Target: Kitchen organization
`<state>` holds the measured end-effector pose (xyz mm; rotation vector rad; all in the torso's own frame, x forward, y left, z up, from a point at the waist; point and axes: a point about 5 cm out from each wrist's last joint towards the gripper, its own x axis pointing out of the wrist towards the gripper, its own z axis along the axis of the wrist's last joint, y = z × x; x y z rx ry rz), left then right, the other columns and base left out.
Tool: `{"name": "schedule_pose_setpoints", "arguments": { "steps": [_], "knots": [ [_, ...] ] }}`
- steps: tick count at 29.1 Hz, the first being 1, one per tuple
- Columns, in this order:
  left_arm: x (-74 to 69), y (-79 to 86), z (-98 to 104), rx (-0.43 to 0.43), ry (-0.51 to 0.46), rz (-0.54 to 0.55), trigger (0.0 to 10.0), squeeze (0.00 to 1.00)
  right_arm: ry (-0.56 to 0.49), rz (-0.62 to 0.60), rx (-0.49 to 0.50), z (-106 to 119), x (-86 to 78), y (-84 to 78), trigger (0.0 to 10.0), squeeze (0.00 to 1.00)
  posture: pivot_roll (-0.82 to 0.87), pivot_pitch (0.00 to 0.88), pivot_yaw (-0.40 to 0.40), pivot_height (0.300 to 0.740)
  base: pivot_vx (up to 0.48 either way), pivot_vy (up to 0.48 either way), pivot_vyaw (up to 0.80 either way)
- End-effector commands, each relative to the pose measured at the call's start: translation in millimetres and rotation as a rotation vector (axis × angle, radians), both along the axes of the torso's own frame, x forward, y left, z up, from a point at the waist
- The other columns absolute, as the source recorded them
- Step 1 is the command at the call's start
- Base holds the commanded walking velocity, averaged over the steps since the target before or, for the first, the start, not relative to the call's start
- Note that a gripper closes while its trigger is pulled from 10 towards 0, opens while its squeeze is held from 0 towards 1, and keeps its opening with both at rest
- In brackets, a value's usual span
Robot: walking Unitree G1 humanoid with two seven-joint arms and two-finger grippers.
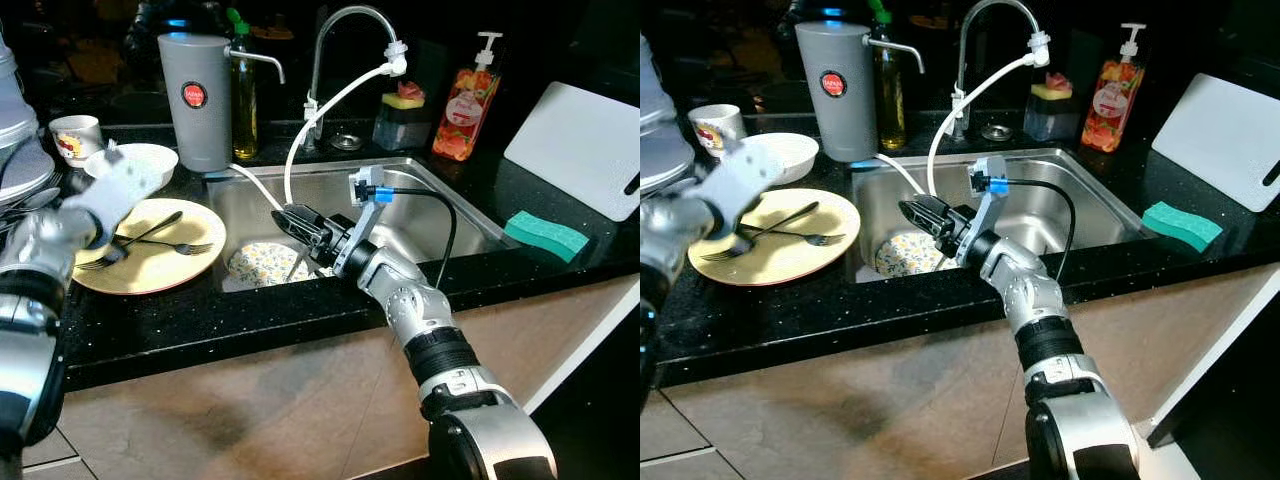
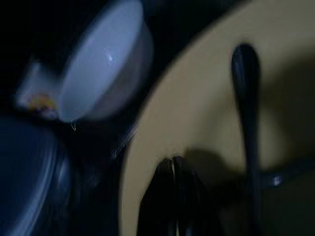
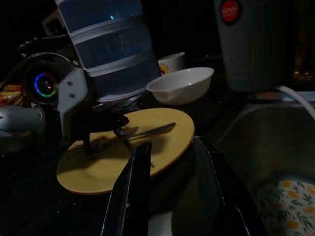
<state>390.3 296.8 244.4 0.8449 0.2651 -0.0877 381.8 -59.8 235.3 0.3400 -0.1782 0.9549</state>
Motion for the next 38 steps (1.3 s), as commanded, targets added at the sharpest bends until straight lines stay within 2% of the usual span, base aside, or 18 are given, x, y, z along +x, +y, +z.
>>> {"name": "schedule_pose_setpoints", "arguments": {
  "steps": [1,5,9,11,12,16,19,20,23,26,27,29,30,31,34,35,36,38],
  "knots": [
    [-6.8,10.9,-18,0.017,0.062,0.048,0.0,0.00,-0.004,-0.008,0.000,1,0.2,-2.2,10.0,0.00,0.03,0.036,-0.046,0.740,0.000,0.000,0.00],
    [-10.2,14.6,-26,0.003,0.089,0.063,0.0,0.00,-0.004,-0.008,0.000,2,0.4,-2.0,10.0,0.00,0.03,0.036,-0.048,0.740,0.000,0.000,0.00],
    [-11.1,11.5,-30,-0.066,0.139,0.019,0.0,0.00,-0.008,-0.008,-0.001,3,1.0,-2.4,10.0,0.00,0.02,0.037,-0.051,0.740,0.000,0.000,0.00],
    [-10.2,5.4,-27,-0.130,0.171,-0.050,0.0,0.00,-0.011,-0.010,-0.002,5,1.6,-3.0,10.0,0.00,0.02,0.037,-0.051,0.740,0.000,0.000,0.00],
    [-10.2,5.4,-27,-0.130,0.171,-0.050,0.0,0.00,-0.011,-0.010,-0.002,5,1.6,-3.0,10.0,0.00,0.02,0.037,-0.051,0.740,0.000,0.000,0.00],
    [-8.0,-2.9,-14,-0.174,0.191,-0.159,0.0,0.00,-0.014,-0.012,-0.003,7,2.4,-4.0,10.0,0.00,0.02,0.038,-0.053,0.740,0.000,0.000,0.00],
    [-7.6,-3.7,-10,-0.174,0.191,-0.174,0.0,0.00,-0.015,-0.013,-0.003,7,2.5,-4.0,10.0,0.00,0.02,0.038,-0.053,0.740,0.000,0.000,0.00],
    [-6.4,-4.3,1,-0.158,0.178,-0.192,0.0,0.00,-0.016,-0.013,-0.002,7,2.6,-3.8,10.0,0.00,0.02,0.039,-0.053,0.740,0.000,0.000,0.00],
    [-5.5,-4.3,10,-0.148,0.166,-0.199,0.0,0.00,-0.017,-0.013,-0.001,8,2.6,-3.6,10.0,0.00,0.02,0.038,-0.052,0.740,0.000,0.000,0.00],
    [-4.3,-4.5,32,-0.143,0.124,-0.216,0.0,0.00,-0.019,-0.014,0.004,9,3.0,-3.6,10.0,0.00,0.02,0.038,-0.051,0.740,0.000,0.000,0.00],
    [-4.3,-4.5,32,-0.143,0.124,-0.216,0.0,0.00,-0.019,-0.014,0.004,9,3.0,-3.6,10.0,0.00,0.02,0.038,-0.051,0.740,0.000,0.000,0.00],
    [-0.7,-10.6,59,-0.195,-0.030,-0.236,0.0,0.00,-0.017,-0.018,0.015,11,3.6,-4.6,10.0,0.00,0.03,0.038,-0.051,0.740,0.000,0.000,0.00],
    [-0.7,-10.6,59,-0.195,-0.030,-0.236,0.0,0.00,-0.017,-0.018,0.015,11,3.6,-4.6,10.0,0.00,0.03,0.038,-0.051,0.740,0.000,0.000,0.00],
    [0.5,-13.5,70,-0.223,-0.105,-0.244,0.0,0.00,-0.016,-0.019,0.020,11,3.6,-4.9,10.0,0.00,0.03,0.038,-0.051,0.740,0.000,0.000,0.00],
    [1.3,-25.0,108,-0.463,-0.409,-0.291,0.0,0.00,-0.012,-0.018,0.029,10,3.3,-4.6,10.0,0.00,0.03,0.036,-0.054,0.740,0.000,0.000,0.00],
    [1.3,-25.0,108,-0.463,-0.409,-0.291,0.0,0.00,-0.012,-0.018,0.029,10,3.3,-4.6,10.0,0.00,0.03,0.036,-0.054,0.740,0.000,0.000,0.00],
    [1.7,-26.6,113,-0.566,-0.505,-0.276,0.0,0.00,-0.010,-0.018,0.038,10,2.5,-3.4,10.0,0.00,0.03,0.029,-0.054,0.740,0.000,0.000,0.00],
    [2.8,-27.2,109,-0.578,-0.502,-0.264,0.0,0.00,-0.009,-0.022,0.043,10,2.3,-3.1,10.0,0.00,0.03,0.029,-0.054,0.740,0.000,0.000,0.00]
  ]
}}
